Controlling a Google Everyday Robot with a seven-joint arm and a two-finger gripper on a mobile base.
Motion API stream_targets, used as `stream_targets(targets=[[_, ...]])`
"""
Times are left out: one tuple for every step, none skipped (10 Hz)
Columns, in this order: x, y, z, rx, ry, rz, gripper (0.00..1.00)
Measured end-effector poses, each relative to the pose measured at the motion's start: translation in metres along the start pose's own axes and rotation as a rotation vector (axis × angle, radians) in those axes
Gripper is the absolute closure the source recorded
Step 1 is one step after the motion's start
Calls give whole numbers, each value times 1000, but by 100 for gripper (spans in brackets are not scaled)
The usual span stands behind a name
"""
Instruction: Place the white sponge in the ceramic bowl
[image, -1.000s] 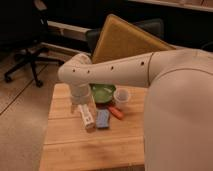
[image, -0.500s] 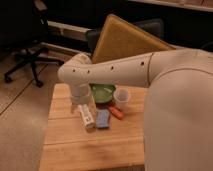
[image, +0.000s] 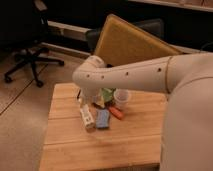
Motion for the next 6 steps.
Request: stream_targets(targets=[[-3,-11,0,-19,-25,25,35],[-4,-16,0,-30,-35,38,35],[-5,-18,0,-34,-42,42,35],[-4,-17,1,-31,-40,38,35],[1,-20,8,-22,-22,35,35],[6,-35,19,-5,2,42,35]])
